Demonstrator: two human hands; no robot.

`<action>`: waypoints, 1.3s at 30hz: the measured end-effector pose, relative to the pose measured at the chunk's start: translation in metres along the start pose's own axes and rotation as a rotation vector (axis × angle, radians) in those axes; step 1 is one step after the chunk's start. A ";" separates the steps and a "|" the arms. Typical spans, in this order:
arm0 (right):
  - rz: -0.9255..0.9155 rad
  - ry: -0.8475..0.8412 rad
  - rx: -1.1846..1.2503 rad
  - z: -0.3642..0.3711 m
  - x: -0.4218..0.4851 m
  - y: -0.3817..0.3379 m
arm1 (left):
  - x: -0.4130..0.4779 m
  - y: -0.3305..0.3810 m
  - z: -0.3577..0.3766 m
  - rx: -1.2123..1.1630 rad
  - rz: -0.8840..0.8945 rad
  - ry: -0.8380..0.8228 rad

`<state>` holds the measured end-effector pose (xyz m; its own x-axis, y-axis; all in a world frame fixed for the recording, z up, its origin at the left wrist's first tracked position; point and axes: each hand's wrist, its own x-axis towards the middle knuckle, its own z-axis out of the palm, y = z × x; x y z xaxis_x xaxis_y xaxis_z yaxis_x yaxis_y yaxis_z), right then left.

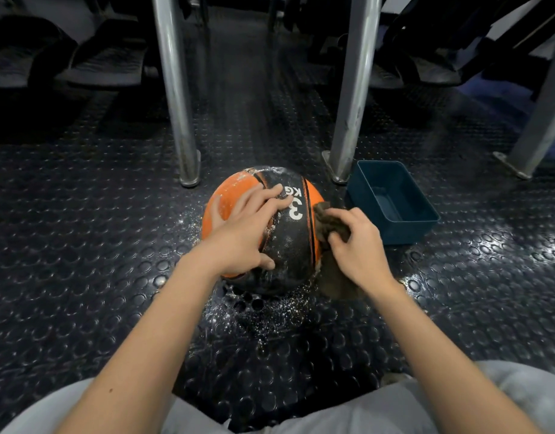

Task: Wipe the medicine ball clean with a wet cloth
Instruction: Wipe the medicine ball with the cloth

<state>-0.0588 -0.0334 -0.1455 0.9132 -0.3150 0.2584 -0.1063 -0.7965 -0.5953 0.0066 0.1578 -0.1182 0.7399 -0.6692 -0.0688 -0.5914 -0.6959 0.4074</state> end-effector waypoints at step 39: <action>0.050 -0.080 0.031 -0.016 -0.005 -0.012 | -0.011 0.024 0.046 -0.215 -0.149 0.661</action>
<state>-0.0685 -0.0305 -0.1279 0.9358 -0.3104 0.1671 -0.1411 -0.7641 -0.6295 -0.0309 0.1364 -0.1491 0.8880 -0.2248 0.4012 -0.4425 -0.6553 0.6122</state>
